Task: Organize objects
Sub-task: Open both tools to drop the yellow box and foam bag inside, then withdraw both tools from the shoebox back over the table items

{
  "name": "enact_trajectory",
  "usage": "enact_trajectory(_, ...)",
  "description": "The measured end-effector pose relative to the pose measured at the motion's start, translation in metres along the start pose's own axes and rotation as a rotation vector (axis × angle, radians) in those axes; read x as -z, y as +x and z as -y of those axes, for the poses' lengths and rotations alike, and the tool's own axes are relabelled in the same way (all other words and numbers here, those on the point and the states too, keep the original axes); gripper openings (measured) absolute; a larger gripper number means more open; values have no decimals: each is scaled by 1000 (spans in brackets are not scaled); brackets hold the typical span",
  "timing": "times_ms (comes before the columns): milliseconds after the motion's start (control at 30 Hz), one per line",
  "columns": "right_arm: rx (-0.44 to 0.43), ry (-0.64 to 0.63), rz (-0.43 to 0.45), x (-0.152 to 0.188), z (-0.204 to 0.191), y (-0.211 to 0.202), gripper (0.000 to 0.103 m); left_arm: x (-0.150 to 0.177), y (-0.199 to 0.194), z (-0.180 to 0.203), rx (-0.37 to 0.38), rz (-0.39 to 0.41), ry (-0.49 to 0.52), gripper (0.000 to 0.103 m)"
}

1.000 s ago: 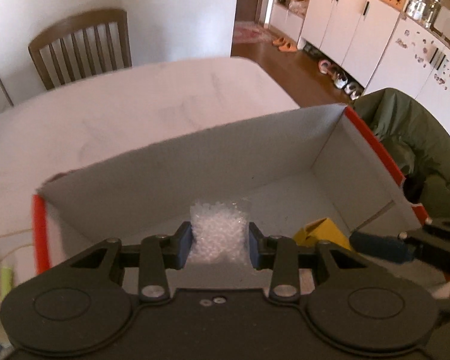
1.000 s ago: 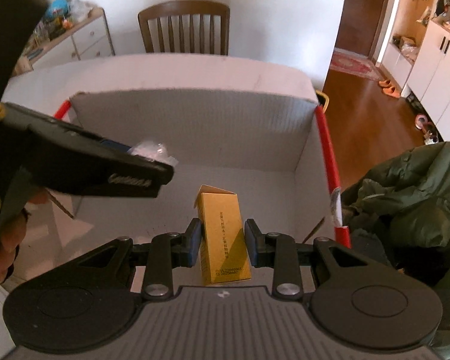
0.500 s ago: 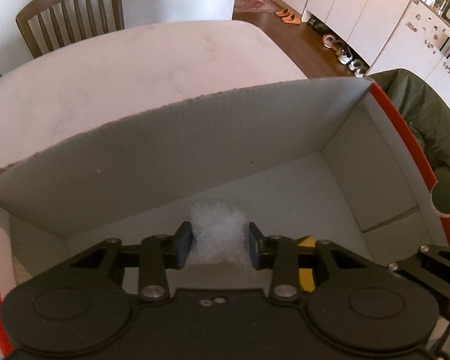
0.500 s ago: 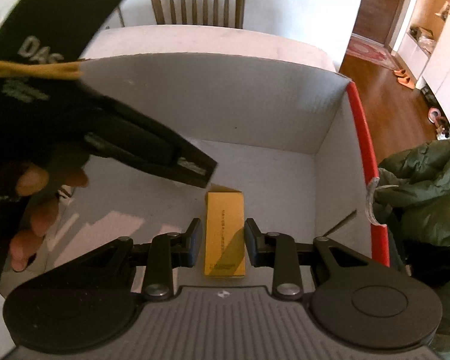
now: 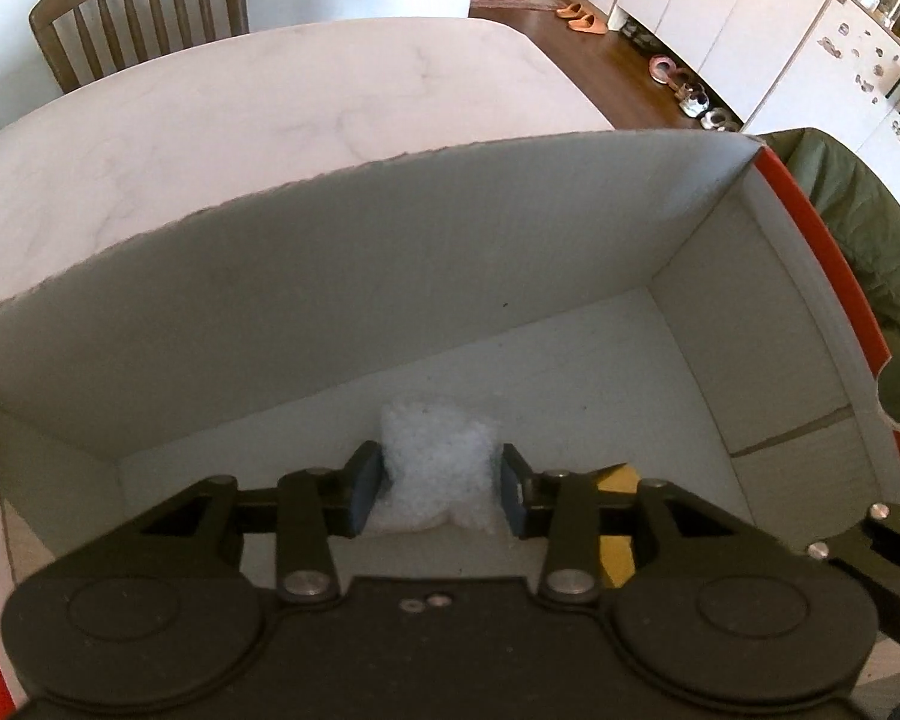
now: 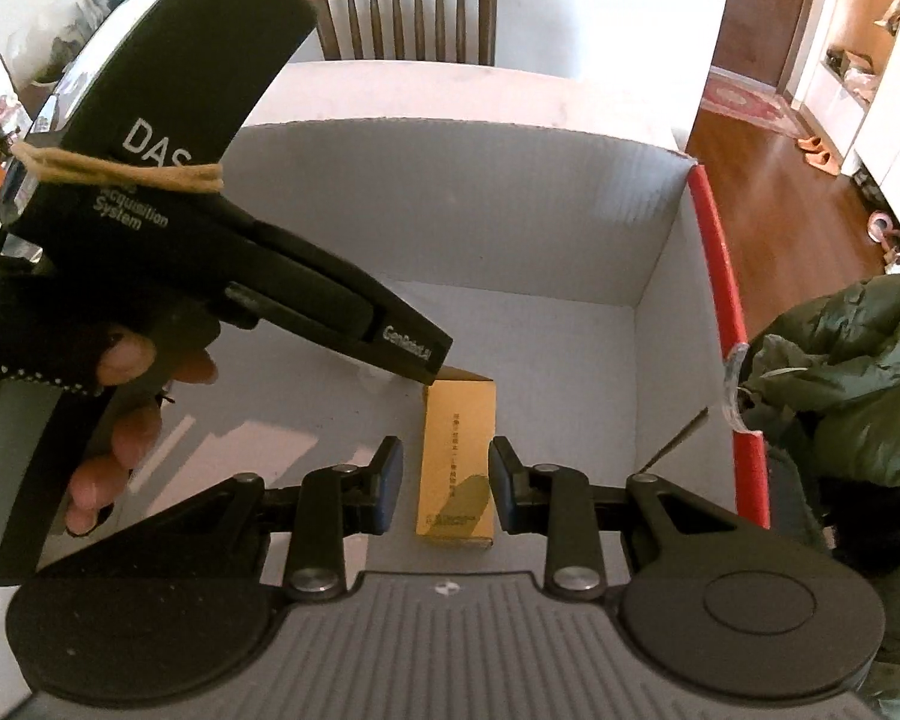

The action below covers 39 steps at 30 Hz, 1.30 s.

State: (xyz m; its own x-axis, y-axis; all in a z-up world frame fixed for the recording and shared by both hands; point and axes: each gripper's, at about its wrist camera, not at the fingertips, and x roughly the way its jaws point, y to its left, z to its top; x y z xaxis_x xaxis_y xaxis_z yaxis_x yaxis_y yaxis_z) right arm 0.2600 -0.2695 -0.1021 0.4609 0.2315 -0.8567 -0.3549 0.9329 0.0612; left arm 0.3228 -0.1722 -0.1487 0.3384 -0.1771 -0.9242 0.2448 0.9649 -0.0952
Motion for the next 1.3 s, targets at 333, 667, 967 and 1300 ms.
enact_trajectory(333,-11,24,53,5,-1,-18,37,9,-25,-6,-17,75,-23,63)
enact_trajectory(667,-4,14,129,11,-12,-42,51,21,-69,-25,-32,167,-63,68)
enact_trajectory(967,-20,7,177,8,-22,-58,52,35,-115,-34,-18,252,-74,71)
enact_trajectory(1300,-31,-8,236,10,-55,-88,59,66,-153,-65,-2,334,-106,74)
